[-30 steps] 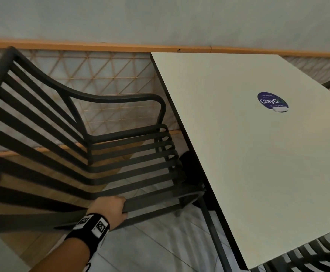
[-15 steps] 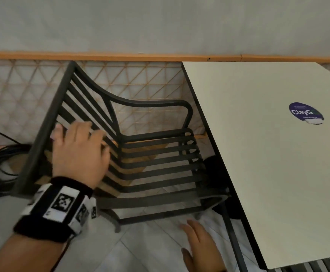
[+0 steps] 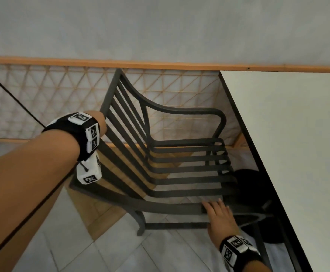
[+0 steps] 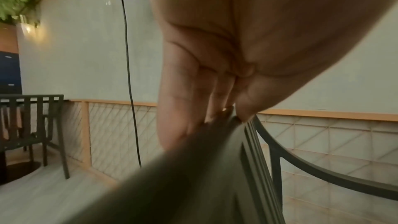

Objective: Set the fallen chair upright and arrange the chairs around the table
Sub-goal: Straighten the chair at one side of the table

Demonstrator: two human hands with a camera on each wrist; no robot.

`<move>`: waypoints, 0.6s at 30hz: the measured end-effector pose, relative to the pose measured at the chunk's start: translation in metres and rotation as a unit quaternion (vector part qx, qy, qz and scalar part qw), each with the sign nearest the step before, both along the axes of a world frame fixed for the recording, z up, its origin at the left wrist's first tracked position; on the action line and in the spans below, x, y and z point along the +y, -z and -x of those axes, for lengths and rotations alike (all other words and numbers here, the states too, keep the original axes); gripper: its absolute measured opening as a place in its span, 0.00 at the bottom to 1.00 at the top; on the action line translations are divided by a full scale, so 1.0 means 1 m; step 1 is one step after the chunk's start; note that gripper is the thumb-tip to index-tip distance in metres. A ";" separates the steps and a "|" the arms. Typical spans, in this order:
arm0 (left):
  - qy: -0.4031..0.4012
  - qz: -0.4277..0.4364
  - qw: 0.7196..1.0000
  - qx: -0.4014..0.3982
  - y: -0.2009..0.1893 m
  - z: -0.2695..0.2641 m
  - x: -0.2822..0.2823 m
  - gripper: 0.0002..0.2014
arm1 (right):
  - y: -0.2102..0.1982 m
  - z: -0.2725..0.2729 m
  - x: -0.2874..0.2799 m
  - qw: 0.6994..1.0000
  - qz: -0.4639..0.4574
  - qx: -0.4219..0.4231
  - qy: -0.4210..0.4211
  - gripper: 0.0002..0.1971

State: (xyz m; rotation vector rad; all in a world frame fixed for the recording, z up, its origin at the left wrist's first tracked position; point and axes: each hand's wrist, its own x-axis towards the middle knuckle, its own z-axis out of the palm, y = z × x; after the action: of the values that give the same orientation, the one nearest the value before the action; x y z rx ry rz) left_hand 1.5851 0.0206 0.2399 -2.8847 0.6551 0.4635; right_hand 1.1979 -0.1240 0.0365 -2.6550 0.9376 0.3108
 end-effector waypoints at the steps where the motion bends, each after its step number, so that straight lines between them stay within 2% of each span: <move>1: 0.012 -0.007 1.000 -0.003 0.008 -0.010 0.001 0.09 | 0.001 -0.004 -0.003 1.000 -0.001 0.005 0.001 0.32; 4: 0.011 -0.046 0.999 -0.002 0.005 -0.006 0.001 0.08 | -0.005 -0.010 -0.010 1.000 0.011 0.021 -0.015 0.28; 9: -0.008 -0.098 0.995 -0.028 -0.002 0.025 -0.005 0.19 | -0.008 -0.009 -0.015 0.999 0.002 0.023 -0.035 0.25; 11: -0.007 -0.112 0.993 -0.046 -0.003 0.029 -0.005 0.20 | -0.008 -0.008 -0.016 0.999 0.001 0.018 -0.035 0.25; 14: -0.012 -0.108 0.993 -0.048 0.000 0.029 0.001 0.18 | -0.008 -0.007 -0.016 0.999 -0.004 0.029 -0.031 0.25; 18: 0.001 -0.059 0.997 -0.050 -0.003 0.028 0.005 0.17 | -0.006 -0.010 -0.016 0.999 -0.009 0.030 -0.026 0.24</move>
State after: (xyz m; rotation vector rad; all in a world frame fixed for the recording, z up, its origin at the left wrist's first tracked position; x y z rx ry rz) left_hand 1.5568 0.0253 0.2428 -2.7748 0.5948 0.3417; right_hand 1.2080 -0.1401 0.0429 -2.6715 0.8795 0.4115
